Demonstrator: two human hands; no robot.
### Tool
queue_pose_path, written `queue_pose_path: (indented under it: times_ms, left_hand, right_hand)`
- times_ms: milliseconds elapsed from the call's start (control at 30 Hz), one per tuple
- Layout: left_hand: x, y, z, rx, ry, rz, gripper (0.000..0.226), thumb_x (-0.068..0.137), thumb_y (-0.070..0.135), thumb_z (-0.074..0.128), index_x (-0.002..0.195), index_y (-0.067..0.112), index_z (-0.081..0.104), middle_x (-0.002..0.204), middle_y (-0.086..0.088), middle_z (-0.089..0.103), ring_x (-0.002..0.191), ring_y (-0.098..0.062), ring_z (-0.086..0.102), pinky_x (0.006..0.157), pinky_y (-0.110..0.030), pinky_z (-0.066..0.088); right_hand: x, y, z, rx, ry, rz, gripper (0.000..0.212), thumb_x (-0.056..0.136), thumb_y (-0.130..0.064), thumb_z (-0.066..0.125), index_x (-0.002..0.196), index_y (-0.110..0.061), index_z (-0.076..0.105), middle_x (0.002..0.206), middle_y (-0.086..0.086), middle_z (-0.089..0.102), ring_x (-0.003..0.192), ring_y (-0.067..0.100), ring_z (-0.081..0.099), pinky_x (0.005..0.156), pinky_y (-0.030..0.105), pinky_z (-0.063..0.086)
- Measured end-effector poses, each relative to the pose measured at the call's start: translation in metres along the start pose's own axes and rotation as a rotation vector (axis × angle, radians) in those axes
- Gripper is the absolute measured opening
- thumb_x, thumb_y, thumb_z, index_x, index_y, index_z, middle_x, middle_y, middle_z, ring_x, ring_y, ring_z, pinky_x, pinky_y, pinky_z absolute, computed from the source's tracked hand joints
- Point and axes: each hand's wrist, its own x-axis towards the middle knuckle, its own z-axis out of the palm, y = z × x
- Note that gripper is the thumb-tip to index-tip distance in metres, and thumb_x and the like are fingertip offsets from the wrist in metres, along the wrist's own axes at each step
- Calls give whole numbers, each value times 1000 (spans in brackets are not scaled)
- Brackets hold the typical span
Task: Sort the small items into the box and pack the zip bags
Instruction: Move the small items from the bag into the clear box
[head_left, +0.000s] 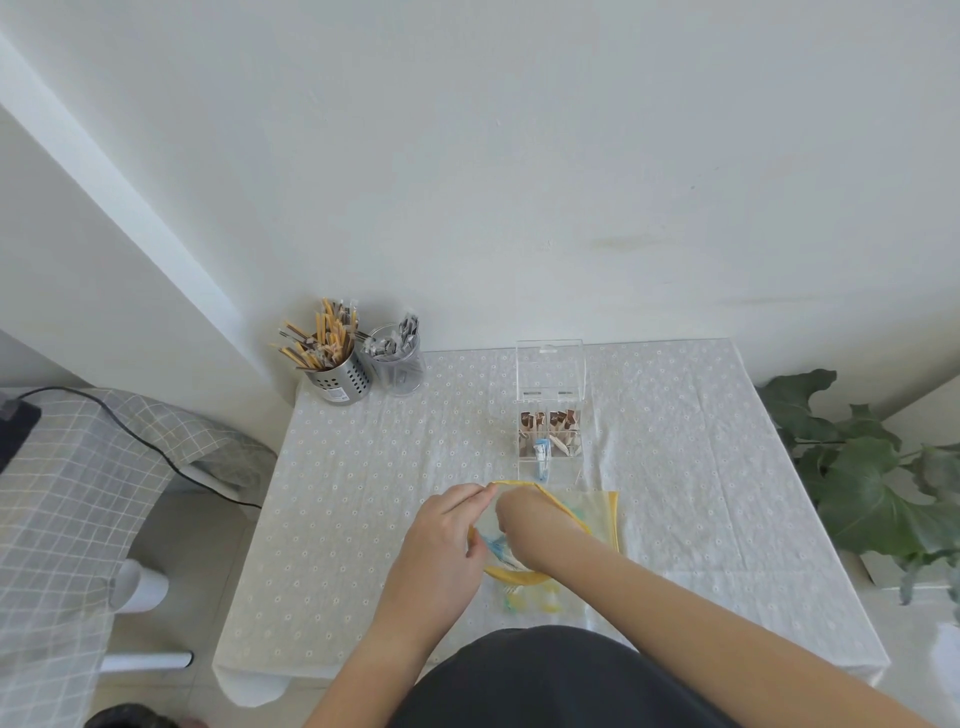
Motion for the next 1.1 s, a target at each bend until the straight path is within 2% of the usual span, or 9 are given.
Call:
queue_pose_path:
  times_ms: [67,133,233,367,500,700,800,933,1100]
  left_hand:
    - [2,-4,0,-27,2,-29,58,96,-1,58,147,26,60,144,18,55,133,1,45,115,-16,38]
    - [3,-9,-1,-49,12,-58,58,95,-2,58,146,25,61,143,19,55,133,-1,48,111,-29,48]
    - [5,-17,-4,-60,43,-109,58,94,-1,59,146,26,61,140,22,54,130,-3,52,107,-32,52]
    - [7,-28,-9,-72,80,-155,57,93,-2,59,144,24,62,135,24,54,126,-5,55,104,-33,54]
    - [8,-41,-12,-76,102,-219,57,95,-1,59,146,26,61,138,19,56,127,-9,56,105,-36,55]
    - [11,-49,-13,-110,130,-271,57,94,-2,59,145,23,62,135,20,58,125,-7,56,105,-35,55]
    - [12,-50,-12,-114,126,-287,57,94,-2,59,145,23,62,135,21,57,125,-6,56,105,-35,55]
    - [11,-53,-10,-99,118,-295,56,95,0,59,146,23,61,138,19,58,127,-6,55,105,-35,54]
    - [9,-56,-8,-93,113,-314,56,95,1,59,145,24,62,137,20,57,127,-8,55,103,-35,55]
  right_hand:
    - [-9,2,-2,33,95,-10,14,97,-4,55,90,-13,62,70,-2,48,72,19,57,67,27,46]
    - [-18,5,-4,175,206,-18,21,94,0,55,102,-9,72,87,3,65,86,24,68,74,30,55]
    - [-34,16,-17,386,315,-60,28,94,-10,58,113,-18,78,109,1,73,97,23,72,82,34,60]
    - [-64,49,-51,663,471,-95,17,88,-28,71,101,-25,81,74,-15,66,61,-4,58,56,9,40]
    - [-56,90,-73,938,521,-70,11,79,-25,76,88,-30,82,69,5,74,51,4,54,50,17,42]
    - [21,121,-67,802,447,111,12,84,-14,72,89,-19,82,49,-9,59,42,9,46,40,16,35]
    - [57,121,-57,709,369,169,12,84,-8,69,84,-14,79,59,-5,67,48,8,59,45,16,42]
    - [90,114,-46,582,285,202,16,80,-5,65,72,-13,75,72,5,73,77,23,75,64,29,61]
    - [111,106,-35,428,204,143,22,89,-11,61,101,-7,80,99,9,77,89,25,72,72,31,56]
